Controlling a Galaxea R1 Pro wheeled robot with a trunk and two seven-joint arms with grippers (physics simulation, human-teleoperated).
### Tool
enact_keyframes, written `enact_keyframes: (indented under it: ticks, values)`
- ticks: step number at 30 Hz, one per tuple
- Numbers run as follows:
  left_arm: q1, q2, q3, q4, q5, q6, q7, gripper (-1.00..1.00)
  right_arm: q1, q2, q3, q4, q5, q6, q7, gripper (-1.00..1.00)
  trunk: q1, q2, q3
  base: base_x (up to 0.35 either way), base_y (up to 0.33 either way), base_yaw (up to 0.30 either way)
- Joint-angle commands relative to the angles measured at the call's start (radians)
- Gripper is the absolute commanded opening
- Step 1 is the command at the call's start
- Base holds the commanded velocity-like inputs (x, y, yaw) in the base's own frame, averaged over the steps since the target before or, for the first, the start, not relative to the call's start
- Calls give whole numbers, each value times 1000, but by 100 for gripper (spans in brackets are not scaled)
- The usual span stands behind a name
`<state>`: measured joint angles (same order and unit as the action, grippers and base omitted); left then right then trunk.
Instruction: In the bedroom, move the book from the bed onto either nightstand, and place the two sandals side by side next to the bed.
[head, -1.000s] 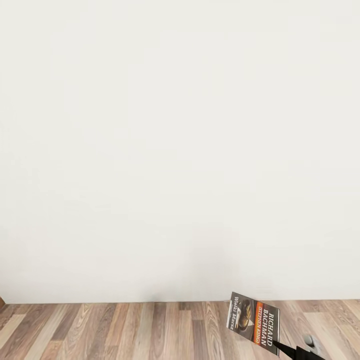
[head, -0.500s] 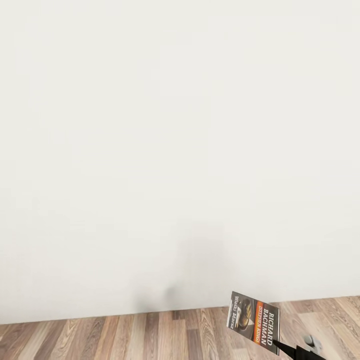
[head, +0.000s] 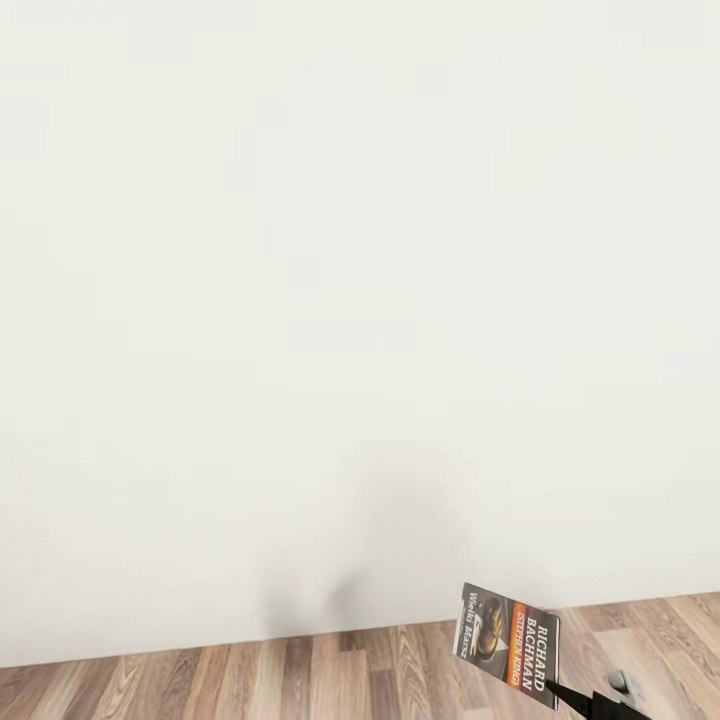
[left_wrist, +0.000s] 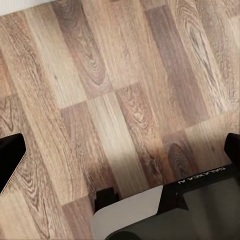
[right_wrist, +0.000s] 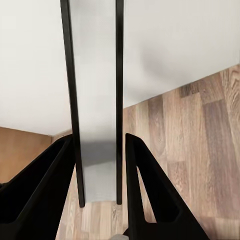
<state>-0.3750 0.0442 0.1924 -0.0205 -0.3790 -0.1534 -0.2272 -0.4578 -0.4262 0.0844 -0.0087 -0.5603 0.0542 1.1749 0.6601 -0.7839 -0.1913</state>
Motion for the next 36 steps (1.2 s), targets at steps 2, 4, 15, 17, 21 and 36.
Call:
enact_keyframes:
  ticks: [2,4,15,17,21,36]
  values:
    - [0,0,8,1,-9,-3,-3,100,-1,0,6,0,-10,6,3,-100,1,-1,-1,311,0,0]
    - [0,0,8,1,-9,-3,-3,100,-1,0,6,0,-10,6,3,-100,1,-1,-1,320,0,0]
    - [-1,0,8,1,-9,-3,-3,100,-1,0,6,0,-10,6,3,-100,1,-1,-2,326,0,-10]
    - [-1,0,7,1,-9,-3,-3,100,-1,0,6,0,-10,6,3,-100,1,-1,-2,326,0,-133]
    - [0,0,8,1,-9,-3,-3,100,-1,0,6,0,-10,6,3,-100,1,-1,-4,203,0,-192]
    - [0,0,7,1,-9,-3,-3,100,-1,0,6,0,-10,6,3,-100,1,-1,-6,12,0,-218]
